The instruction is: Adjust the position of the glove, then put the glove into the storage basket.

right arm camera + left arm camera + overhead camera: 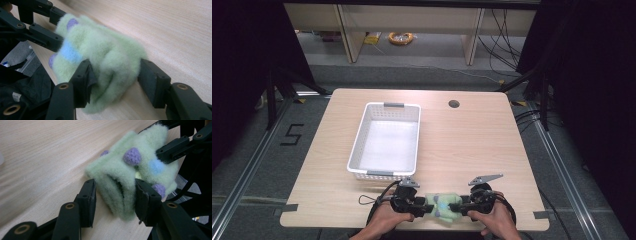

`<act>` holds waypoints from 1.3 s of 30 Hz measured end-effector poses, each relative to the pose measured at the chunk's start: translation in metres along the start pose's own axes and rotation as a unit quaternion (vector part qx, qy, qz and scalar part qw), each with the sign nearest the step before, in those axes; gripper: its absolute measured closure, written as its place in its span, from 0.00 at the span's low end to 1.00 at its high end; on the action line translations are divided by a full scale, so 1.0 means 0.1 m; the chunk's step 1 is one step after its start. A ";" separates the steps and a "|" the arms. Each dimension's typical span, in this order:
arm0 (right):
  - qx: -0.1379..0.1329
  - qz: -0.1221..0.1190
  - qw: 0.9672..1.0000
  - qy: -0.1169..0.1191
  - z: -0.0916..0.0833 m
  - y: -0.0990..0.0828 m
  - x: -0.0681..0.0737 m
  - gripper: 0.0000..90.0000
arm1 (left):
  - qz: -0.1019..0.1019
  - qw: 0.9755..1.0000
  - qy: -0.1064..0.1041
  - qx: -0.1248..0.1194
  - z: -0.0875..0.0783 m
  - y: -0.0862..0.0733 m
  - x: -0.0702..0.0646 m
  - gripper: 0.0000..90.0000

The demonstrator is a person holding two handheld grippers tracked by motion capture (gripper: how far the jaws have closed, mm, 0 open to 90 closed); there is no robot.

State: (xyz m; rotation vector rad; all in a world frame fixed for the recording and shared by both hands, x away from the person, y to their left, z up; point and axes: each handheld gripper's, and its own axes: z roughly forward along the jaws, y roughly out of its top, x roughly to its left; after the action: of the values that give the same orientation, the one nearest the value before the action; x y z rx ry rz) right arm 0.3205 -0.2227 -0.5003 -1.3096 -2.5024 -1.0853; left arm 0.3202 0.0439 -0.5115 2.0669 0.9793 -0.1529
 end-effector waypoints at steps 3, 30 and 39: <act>-0.002 -0.005 1.000 0.001 0.00 -0.01 -0.02 0.56 | 0.000 1.000 -0.001 -0.006 0.01 -0.02 -0.02 0.62; -0.028 -0.020 0.999 0.037 -0.03 -0.04 -0.01 0.81 | 0.025 0.999 -0.007 -0.020 -0.03 -0.04 -0.10 0.83; -0.036 -0.041 0.998 0.036 -0.13 0.03 0.07 0.82 | 0.030 0.999 -0.020 -0.030 -0.17 0.00 -0.13 0.83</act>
State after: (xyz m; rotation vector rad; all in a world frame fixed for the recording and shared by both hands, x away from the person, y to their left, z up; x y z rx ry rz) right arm 0.3157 -0.2251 -0.4855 -1.1728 -2.5055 -1.2270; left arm 0.3076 0.0485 -0.4949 2.0281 0.8854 -0.1323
